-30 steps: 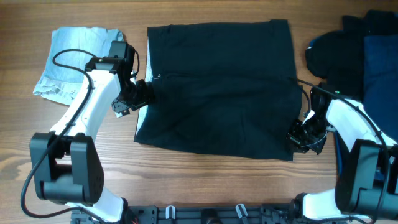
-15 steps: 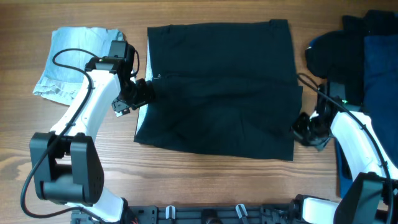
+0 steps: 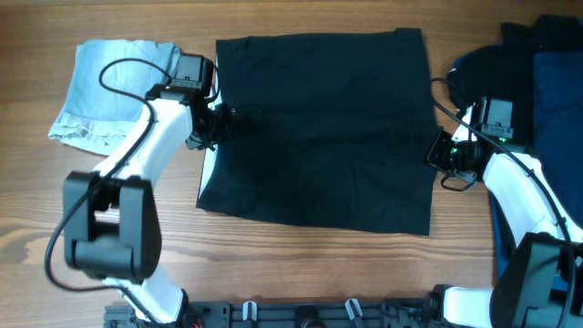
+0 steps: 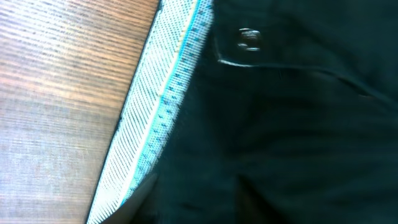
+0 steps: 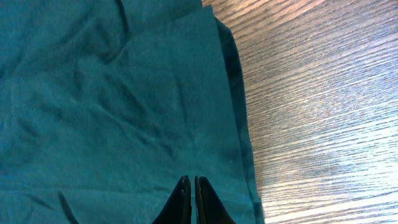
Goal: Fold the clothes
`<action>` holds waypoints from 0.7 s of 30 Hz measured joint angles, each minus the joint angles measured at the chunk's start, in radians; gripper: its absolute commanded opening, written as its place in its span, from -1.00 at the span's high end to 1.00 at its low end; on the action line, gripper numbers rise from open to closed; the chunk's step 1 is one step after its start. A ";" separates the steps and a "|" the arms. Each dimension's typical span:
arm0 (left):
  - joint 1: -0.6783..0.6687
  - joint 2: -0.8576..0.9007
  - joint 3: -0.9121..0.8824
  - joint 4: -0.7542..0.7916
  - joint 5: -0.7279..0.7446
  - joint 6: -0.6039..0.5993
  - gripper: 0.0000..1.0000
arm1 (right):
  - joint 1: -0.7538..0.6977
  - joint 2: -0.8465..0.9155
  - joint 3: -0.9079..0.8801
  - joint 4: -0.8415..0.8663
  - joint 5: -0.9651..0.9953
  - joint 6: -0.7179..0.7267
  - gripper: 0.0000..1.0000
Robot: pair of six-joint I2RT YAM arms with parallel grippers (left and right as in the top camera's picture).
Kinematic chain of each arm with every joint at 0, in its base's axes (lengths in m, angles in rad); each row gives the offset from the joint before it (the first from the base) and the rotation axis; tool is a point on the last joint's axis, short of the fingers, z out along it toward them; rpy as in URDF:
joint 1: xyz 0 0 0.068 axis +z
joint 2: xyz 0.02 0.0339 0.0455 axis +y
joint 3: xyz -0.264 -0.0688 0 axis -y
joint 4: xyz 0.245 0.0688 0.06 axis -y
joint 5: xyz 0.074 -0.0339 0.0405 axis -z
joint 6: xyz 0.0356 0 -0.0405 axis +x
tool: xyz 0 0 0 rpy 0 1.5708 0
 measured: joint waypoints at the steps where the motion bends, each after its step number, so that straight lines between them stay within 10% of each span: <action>1: 0.001 0.024 0.000 0.013 -0.005 0.014 0.09 | 0.000 0.000 0.000 0.001 0.000 0.000 0.91; 21: 0.107 0.114 0.000 0.129 0.183 0.227 -0.06 | 0.000 0.000 0.000 -0.005 0.000 -0.003 0.70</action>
